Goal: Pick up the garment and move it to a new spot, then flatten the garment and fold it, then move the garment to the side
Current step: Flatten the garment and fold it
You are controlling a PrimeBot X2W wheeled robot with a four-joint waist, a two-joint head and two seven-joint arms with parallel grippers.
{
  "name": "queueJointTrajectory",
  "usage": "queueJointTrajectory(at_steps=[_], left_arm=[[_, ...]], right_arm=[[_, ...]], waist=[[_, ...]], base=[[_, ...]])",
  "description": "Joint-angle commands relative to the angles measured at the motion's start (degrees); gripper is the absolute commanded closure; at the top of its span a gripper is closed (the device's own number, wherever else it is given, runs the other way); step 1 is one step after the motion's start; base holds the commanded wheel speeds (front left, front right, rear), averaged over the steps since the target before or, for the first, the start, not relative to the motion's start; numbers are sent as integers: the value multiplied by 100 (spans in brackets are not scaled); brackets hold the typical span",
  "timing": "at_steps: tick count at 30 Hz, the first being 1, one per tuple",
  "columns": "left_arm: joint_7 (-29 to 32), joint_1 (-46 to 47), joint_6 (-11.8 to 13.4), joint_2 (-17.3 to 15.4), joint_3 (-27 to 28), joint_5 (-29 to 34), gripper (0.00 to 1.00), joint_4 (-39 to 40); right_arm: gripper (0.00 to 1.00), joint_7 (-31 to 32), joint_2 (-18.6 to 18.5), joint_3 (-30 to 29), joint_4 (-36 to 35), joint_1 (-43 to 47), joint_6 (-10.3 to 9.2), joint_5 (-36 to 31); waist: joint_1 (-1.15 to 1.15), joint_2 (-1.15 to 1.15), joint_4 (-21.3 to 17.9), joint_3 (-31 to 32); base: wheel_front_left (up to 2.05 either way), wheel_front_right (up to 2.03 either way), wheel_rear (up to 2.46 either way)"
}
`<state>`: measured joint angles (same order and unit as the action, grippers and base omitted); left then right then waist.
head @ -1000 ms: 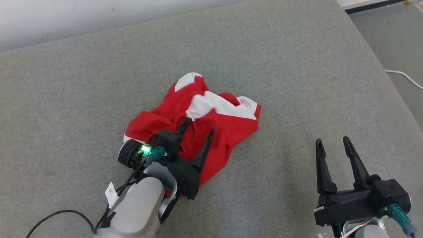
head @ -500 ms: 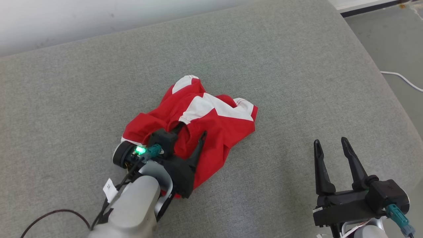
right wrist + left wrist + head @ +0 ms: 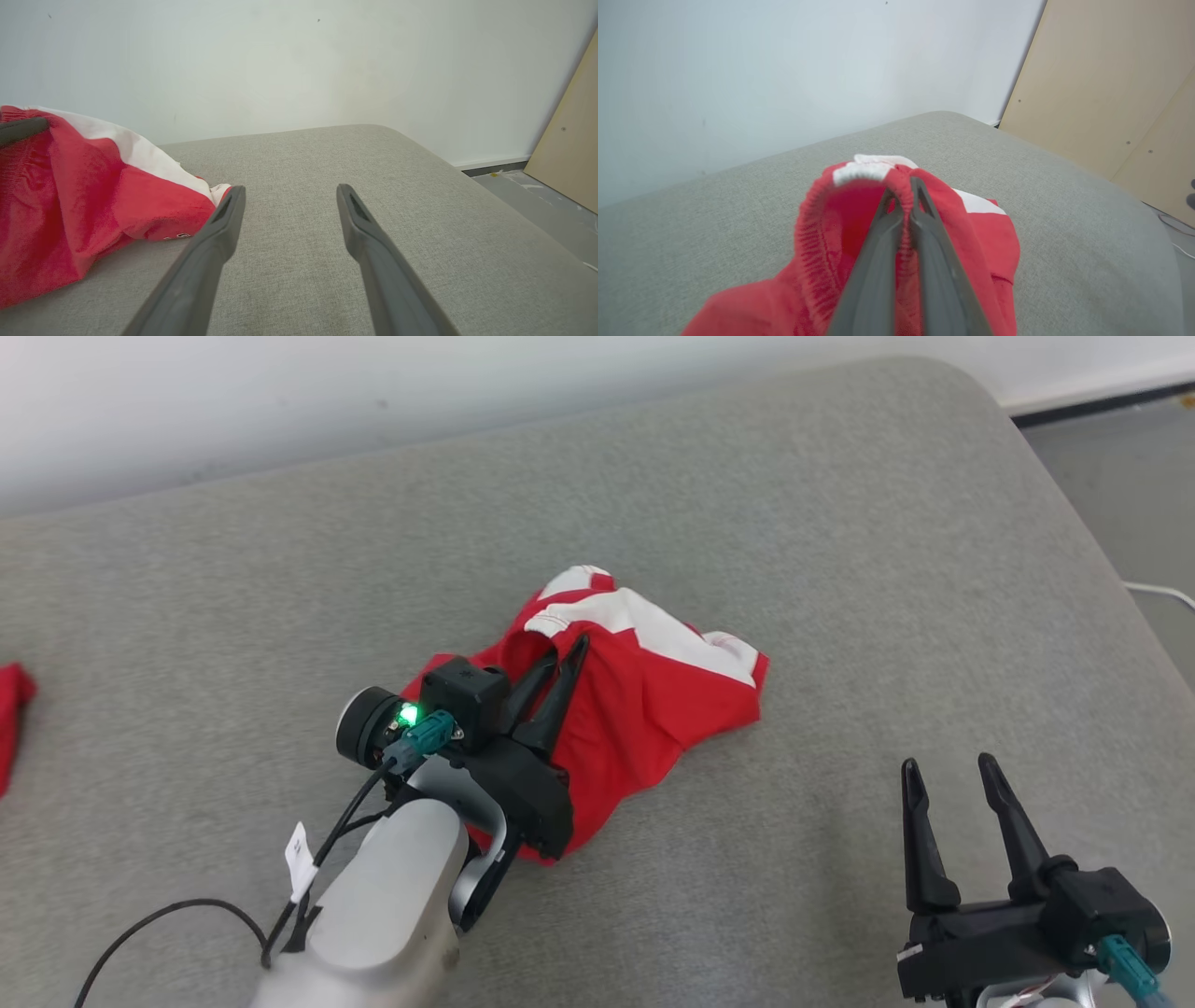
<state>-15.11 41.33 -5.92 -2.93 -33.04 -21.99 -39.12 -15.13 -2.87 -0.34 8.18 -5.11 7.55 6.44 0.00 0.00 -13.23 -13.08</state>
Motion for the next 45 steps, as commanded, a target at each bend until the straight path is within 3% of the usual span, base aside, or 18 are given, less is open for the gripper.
queueJointTrajectory(at_steps=[1,12,20,28,37,38,39,45], left_arm=[[-5,-115,11,-12,23,-12,100,110],[128,-1211,176,-447,-4,-66,100,1420],[307,-2464,444,-940,94,-297,100,2149],[164,-3448,637,-1202,336,-603,100,2030],[16,-3458,640,-1314,705,-710,99,1560],[6,-3451,636,-1293,745,-719,68,1537],[-4,-3448,630,-1279,772,-706,0,1532],[-6,-3570,721,-1197,1260,-638,0,1934]], right_arm=[[0,-2,0,-12,9,80,-13,-36],[0,-2,-1,0,39,334,-13,-120],[0,-2,-1,44,83,371,-13,-149],[0,-2,-1,21,135,430,-13,-176],[0,-2,-1,-4,193,421,-13,-173],[0,-2,-1,2,200,433,-13,-166],[0,-2,-1,5,205,449,-13,-155],[0,-2,-1,-37,207,531,-13,-116]], waist=[[0,0,319,286],[0,0,1245,755],[0,0,1483,831],[0,0,1541,896],[0,0,1593,934],[0,0,1598,951],[0,0,1601,969],[0,0,1673,1084]], base=[[0,0,0],[0,0,0],[0,0,0],[0,0,0],[0,0,0],[0,0,0],[0,0,0],[0,0,0]])
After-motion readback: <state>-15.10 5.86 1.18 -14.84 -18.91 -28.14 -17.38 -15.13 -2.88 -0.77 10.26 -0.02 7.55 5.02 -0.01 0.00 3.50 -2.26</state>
